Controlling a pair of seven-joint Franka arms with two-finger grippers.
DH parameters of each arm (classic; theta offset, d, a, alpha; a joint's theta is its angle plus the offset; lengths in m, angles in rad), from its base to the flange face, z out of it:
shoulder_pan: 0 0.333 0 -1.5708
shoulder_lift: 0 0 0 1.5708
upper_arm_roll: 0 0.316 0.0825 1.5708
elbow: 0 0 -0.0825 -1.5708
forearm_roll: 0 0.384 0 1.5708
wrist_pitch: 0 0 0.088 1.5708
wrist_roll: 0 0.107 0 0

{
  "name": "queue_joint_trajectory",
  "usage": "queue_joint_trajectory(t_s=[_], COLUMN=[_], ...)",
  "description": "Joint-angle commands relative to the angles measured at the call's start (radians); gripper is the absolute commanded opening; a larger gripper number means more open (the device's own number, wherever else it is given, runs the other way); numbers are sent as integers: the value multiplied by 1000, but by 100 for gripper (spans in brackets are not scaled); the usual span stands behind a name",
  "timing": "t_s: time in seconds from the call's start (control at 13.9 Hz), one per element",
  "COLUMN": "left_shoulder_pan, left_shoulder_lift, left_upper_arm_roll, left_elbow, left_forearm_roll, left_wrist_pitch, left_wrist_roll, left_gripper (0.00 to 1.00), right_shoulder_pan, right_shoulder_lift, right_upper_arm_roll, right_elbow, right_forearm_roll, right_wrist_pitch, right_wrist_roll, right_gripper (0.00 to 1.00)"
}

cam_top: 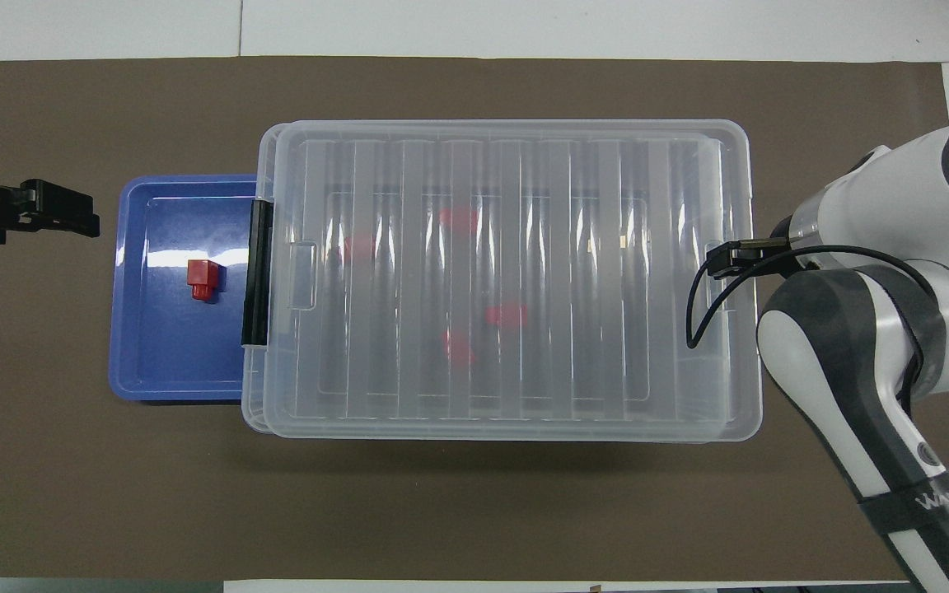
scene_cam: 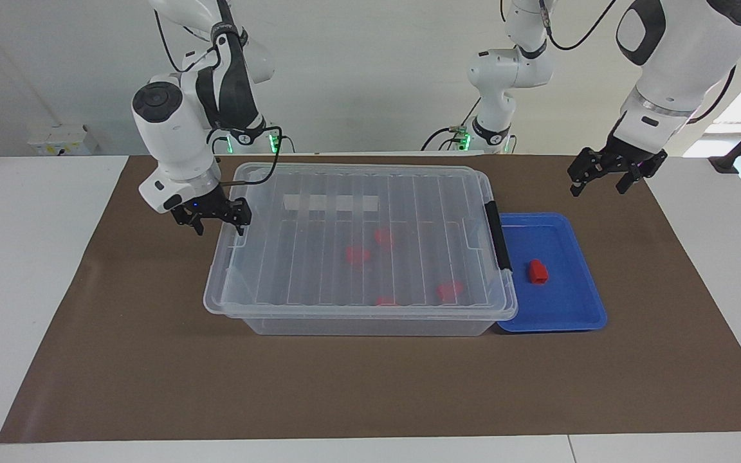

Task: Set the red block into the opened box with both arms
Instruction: 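Reach the right gripper to the clear lid's edge farthest from the blue tray, then slide the clear lid away from the blue tray with the right gripper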

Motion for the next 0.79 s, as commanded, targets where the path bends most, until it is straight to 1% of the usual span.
queue_joint_trajectory(t_s=[0.0, 0.57, 0.72], left_shoulder_pan=[8, 6, 6], left_shoulder_lift=[-29, -29, -29], left_upper_arm_roll=[-3, -3, -3], left_elbow=[-28, -30, -28], left_forearm_roll=[4, 4, 4], left_wrist_pitch=[-7, -7, -7], left_wrist_roll=[-8, -8, -8], left_gripper=[100, 100, 100], right_shoulder_pan=[-19, -119, -133], right_shoulder_lift=[-32, -32, -32], right_upper_arm_roll=[-1, -13, -16], right_elbow=[-40, -40, -40], right_forearm_roll=[20, 16, 10], right_wrist_pitch=[23, 24, 21], right_wrist_roll=[-24, -188, -202], right_gripper=[91, 93, 94])
